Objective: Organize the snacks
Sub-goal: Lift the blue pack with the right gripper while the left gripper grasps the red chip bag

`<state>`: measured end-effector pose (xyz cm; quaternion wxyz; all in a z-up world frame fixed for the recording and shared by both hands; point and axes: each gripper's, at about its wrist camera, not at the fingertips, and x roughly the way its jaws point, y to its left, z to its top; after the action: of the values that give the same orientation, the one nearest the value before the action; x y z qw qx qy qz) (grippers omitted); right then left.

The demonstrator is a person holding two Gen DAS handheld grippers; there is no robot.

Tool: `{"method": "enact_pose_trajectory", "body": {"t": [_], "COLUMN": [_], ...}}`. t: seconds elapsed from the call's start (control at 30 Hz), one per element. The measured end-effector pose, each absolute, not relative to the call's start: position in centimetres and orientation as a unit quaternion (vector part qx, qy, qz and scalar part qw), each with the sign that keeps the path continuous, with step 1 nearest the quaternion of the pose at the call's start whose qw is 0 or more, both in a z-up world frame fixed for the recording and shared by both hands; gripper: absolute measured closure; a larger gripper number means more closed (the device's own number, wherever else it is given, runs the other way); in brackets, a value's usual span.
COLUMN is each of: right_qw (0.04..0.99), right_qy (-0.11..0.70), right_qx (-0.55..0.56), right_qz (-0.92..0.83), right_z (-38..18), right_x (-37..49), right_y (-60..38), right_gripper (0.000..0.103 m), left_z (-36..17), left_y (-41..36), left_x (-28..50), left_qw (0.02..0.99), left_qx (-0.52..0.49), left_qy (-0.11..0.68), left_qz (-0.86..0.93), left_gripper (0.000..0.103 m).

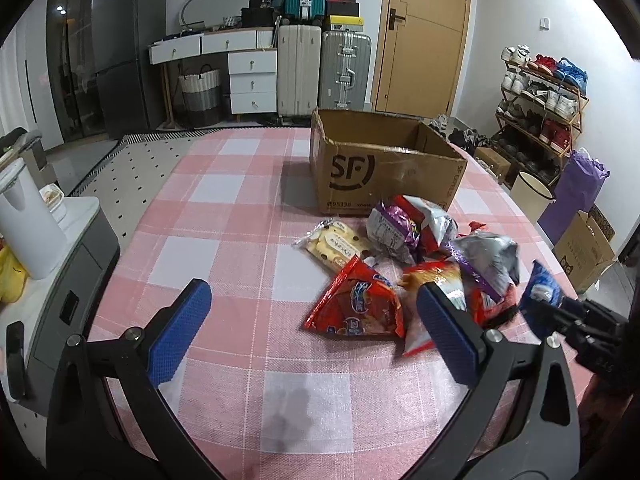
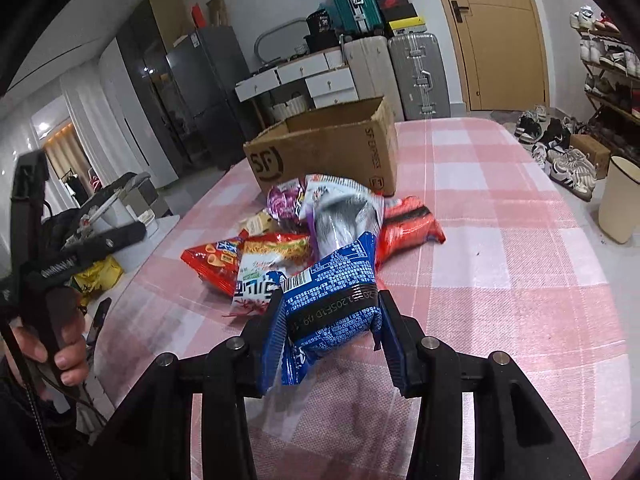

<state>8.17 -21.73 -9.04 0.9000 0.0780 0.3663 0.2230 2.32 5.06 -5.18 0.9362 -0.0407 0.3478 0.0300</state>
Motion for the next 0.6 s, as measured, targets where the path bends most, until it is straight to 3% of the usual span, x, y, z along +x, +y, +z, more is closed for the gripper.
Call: {"method": "enact_pose_trajectory", "body": {"t": [0.6], "right_qw": [0.909], "right_qy": [0.338], "right_qx": [0.089], "right_qz": [0.228], "right_z": [-7.0], "right_x": [7.5], "right_y": [-22.3], "right_gripper": [0.059], "left_z": [-10.6], "left_y": [3.0], "left_x": [9.0], "left_qw": [0.920], "left_qx": [-0.035], "left_qy": [0.390], "left_qz": [-0.001], "left_gripper": [0.001]}}
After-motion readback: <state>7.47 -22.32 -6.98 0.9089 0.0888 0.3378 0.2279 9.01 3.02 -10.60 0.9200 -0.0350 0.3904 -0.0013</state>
